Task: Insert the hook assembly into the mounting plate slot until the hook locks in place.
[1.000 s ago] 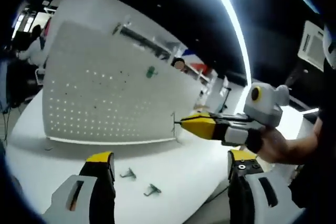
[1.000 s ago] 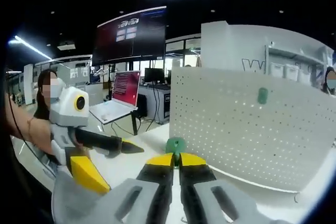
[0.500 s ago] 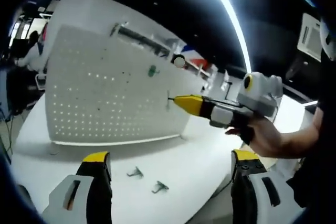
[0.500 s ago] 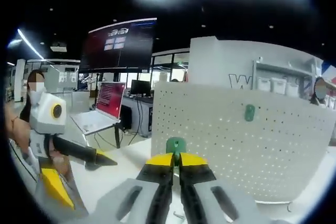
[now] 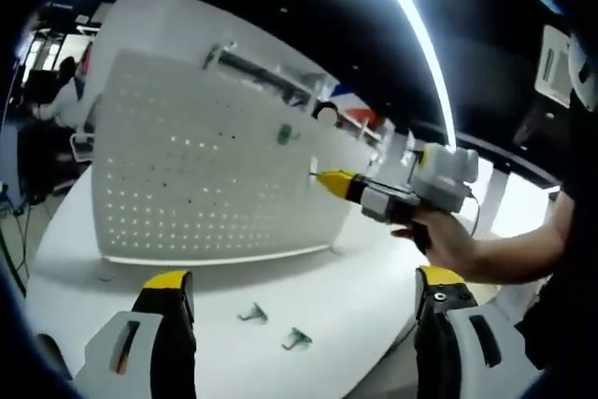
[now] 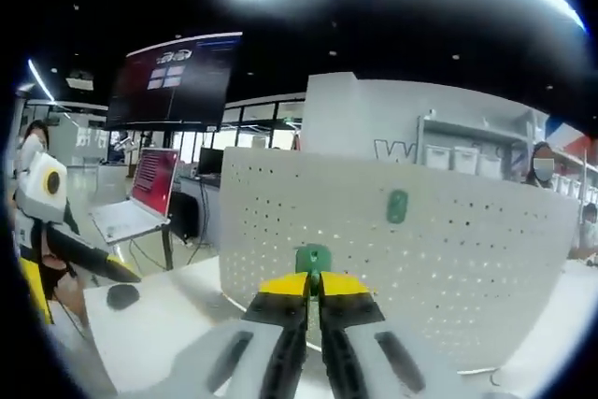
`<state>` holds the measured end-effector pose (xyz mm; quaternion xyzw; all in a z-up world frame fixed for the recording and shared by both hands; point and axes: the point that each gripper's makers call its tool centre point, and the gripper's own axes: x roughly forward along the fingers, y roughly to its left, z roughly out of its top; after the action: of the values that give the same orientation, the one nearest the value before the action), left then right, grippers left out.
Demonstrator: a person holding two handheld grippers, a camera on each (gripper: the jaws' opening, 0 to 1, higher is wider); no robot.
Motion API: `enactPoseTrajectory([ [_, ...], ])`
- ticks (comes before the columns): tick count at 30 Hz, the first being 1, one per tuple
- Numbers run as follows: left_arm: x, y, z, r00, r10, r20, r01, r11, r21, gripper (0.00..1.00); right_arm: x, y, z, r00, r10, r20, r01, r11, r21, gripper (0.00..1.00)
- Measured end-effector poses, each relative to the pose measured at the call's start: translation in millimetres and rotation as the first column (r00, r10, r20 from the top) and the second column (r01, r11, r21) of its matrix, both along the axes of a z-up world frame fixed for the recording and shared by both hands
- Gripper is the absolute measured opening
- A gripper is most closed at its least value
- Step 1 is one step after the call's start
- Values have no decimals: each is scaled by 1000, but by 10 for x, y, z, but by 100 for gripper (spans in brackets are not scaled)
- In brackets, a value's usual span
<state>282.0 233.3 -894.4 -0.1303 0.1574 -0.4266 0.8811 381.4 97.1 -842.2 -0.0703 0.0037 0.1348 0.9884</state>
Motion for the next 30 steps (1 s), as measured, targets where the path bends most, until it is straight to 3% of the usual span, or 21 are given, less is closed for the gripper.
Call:
enactPoseTrajectory([
  [14, 140, 76, -59, 999, 29, -16, -29, 999, 15, 99, 556, -533, 206, 988, -137, 71, 136, 991, 18, 0],
  [30, 280, 69, -55, 999, 44, -26, -44, 999, 3, 97, 908, -914, 262, 964, -244, 103, 237, 968, 80, 0],
])
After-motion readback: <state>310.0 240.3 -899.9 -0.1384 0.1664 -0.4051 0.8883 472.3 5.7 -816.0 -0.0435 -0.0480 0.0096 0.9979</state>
